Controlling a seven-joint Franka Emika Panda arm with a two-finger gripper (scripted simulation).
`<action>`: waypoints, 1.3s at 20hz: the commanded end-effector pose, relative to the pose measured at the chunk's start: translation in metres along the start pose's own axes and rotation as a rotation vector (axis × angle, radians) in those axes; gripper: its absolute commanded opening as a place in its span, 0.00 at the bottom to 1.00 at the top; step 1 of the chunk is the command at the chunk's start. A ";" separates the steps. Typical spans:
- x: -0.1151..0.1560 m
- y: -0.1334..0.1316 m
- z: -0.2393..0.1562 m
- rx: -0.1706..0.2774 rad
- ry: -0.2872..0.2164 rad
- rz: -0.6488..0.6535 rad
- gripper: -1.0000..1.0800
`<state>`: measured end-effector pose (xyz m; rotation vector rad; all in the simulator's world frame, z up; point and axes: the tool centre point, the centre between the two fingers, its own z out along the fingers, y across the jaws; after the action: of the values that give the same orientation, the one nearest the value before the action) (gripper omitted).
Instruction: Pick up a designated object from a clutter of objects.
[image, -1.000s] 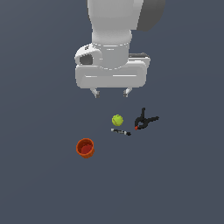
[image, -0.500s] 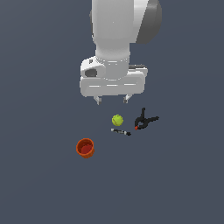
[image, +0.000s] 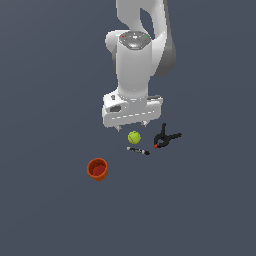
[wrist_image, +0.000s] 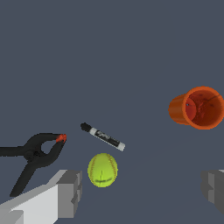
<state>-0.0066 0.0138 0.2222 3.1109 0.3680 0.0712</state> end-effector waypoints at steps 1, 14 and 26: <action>-0.011 -0.007 0.026 0.002 -0.008 -0.050 0.96; -0.068 -0.035 0.114 0.016 -0.037 -0.242 0.96; -0.079 -0.039 0.128 0.019 -0.043 -0.272 0.96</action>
<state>-0.0864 0.0332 0.0914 3.0408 0.7889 -0.0003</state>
